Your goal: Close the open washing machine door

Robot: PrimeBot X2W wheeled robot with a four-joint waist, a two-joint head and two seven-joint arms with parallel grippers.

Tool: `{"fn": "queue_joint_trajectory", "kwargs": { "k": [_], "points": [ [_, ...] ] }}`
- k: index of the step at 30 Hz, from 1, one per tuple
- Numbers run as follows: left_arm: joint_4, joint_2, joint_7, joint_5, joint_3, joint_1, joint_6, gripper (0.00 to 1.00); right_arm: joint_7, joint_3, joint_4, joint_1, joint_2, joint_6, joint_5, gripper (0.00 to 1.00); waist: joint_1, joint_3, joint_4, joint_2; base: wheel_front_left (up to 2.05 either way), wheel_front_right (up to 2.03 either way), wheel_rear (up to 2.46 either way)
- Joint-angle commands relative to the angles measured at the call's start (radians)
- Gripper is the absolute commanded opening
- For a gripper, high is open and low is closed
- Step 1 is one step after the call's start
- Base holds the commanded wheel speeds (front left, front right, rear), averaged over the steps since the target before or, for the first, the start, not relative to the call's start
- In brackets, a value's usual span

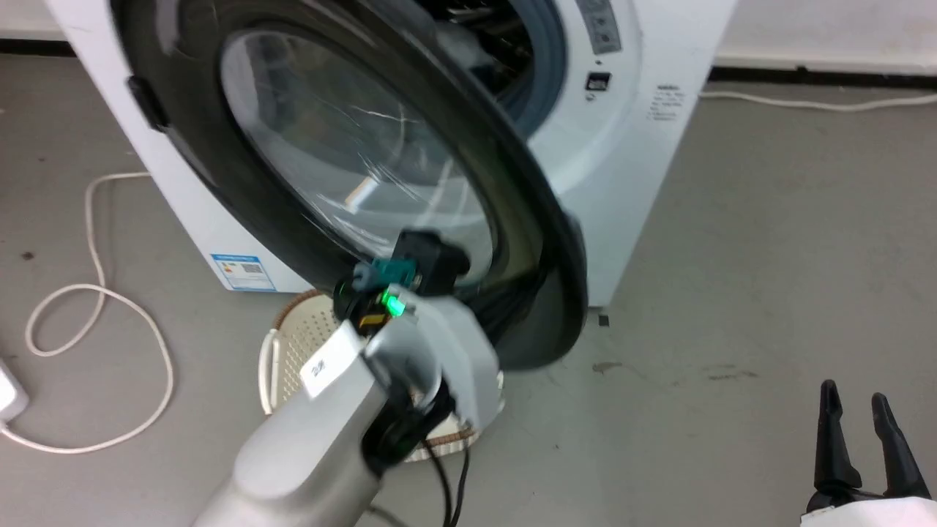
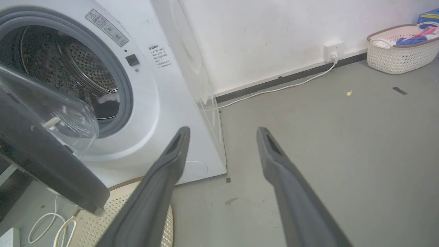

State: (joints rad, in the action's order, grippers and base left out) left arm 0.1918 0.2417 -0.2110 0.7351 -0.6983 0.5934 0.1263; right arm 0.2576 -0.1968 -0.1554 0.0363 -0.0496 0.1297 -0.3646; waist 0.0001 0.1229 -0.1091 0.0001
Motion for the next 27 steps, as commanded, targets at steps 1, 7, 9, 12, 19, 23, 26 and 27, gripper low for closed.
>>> {"fn": "queue_joint_trajectory", "kwargs": {
  "k": [1,7,9,12,19,23,26,27],
  "points": [
    [0.039,-0.019,0.028,-0.009,0.003,0.040,0.004,0.00,0.004,-0.003,0.003,0.001,-0.001,0.001,-0.007,1.00,-0.0001,0.011,-0.012,-0.0001,0.00,0.00,0.00],
    [0.109,-0.059,0.142,0.030,0.077,0.085,-0.003,0.00,0.004,0.005,0.008,0.009,-0.001,0.001,-0.002,1.00,-0.0001,-0.030,0.016,-0.0001,0.00,0.00,0.00],
    [0.108,-0.050,0.203,0.037,0.126,0.085,-0.021,0.00,0.004,0.009,0.009,0.014,-0.001,0.001,0.004,1.00,-0.0001,-0.053,0.033,-0.0001,0.00,0.00,0.00],
    [0.102,-0.019,0.321,0.026,0.211,0.071,-0.070,0.00,0.004,0.016,0.011,0.022,-0.001,0.001,0.012,1.00,-0.0001,-0.088,0.059,-0.0001,0.00,0.00,0.00],
    [0.034,0.077,0.470,-0.113,0.382,-0.035,-0.233,0.00,0.004,0.043,0.019,0.021,-0.001,0.001,0.022,1.00,-0.0001,-0.122,0.091,-0.0001,0.00,0.00,0.00],
    [-0.056,0.122,0.472,-0.231,0.442,-0.155,-0.270,0.00,0.004,0.055,0.021,0.019,-0.001,0.001,0.019,1.00,-0.0001,-0.126,0.092,-0.0001,0.00,0.00,0.00],
    [-0.071,0.149,0.472,-0.257,0.454,-0.255,-0.275,0.00,0.004,0.070,0.019,0.022,-0.001,0.001,0.014,1.00,-0.0001,-0.131,0.087,-0.0001,0.00,0.00,0.00],
    [-0.073,0.153,0.472,-0.256,0.458,-0.284,-0.277,0.00,0.004,0.073,0.019,0.025,-0.001,0.001,0.012,1.00,-0.0001,-0.132,0.086,-0.0001,0.00,0.00,0.00]
  ]
}}
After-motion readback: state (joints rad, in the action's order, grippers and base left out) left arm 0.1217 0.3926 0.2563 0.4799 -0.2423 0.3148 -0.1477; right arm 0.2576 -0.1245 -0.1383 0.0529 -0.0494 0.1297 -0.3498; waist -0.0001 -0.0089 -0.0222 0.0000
